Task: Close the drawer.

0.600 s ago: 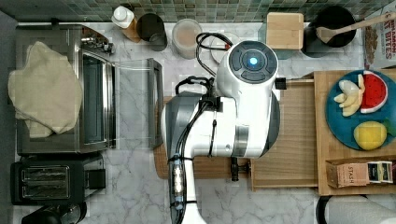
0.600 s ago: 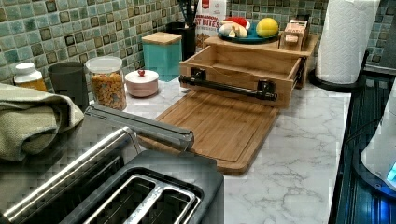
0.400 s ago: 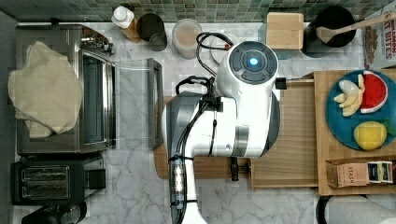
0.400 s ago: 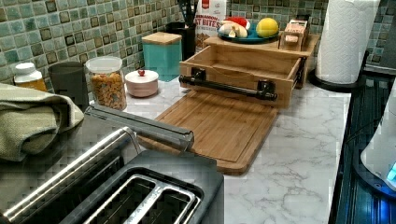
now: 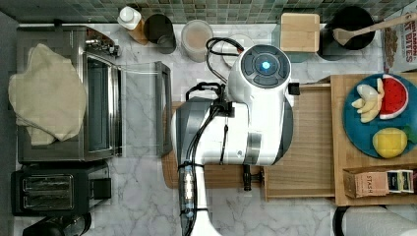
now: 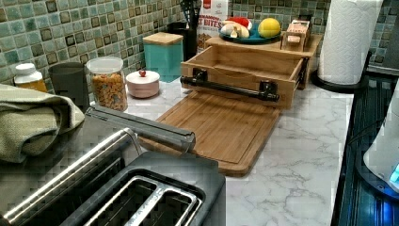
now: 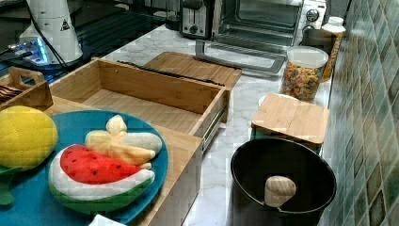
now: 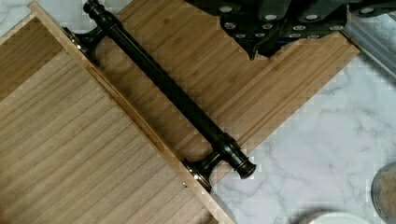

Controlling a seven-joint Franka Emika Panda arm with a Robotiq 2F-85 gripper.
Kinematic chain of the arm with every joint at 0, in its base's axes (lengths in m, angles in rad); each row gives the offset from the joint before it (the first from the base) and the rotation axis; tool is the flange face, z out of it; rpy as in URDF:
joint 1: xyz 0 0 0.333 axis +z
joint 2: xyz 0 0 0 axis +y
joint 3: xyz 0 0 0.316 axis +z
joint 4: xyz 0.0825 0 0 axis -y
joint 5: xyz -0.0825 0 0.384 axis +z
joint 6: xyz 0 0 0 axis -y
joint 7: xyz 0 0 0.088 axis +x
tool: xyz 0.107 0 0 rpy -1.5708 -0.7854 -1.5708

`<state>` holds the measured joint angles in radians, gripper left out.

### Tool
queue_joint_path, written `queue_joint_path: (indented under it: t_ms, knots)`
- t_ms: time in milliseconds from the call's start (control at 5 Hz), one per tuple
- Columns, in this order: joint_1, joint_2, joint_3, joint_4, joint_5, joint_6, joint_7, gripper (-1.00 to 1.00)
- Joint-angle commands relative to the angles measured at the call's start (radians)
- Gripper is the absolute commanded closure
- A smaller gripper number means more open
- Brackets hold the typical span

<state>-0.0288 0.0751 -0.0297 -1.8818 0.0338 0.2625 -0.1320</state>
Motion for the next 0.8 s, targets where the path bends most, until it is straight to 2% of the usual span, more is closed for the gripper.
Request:
queue_joint_path:
  t_ms: [200, 400, 800]
  knots:
    - [0.027, -0.156, 0.037, -0.307, 0.098, 0.26, -0.328, 1.0]
    - [0.037, -0.13, 0.036, -0.348, 0.163, 0.3, -0.44, 1.0]
    - [0.058, -0.072, 0.045, -0.395, 0.122, 0.349, -0.532, 1.0]
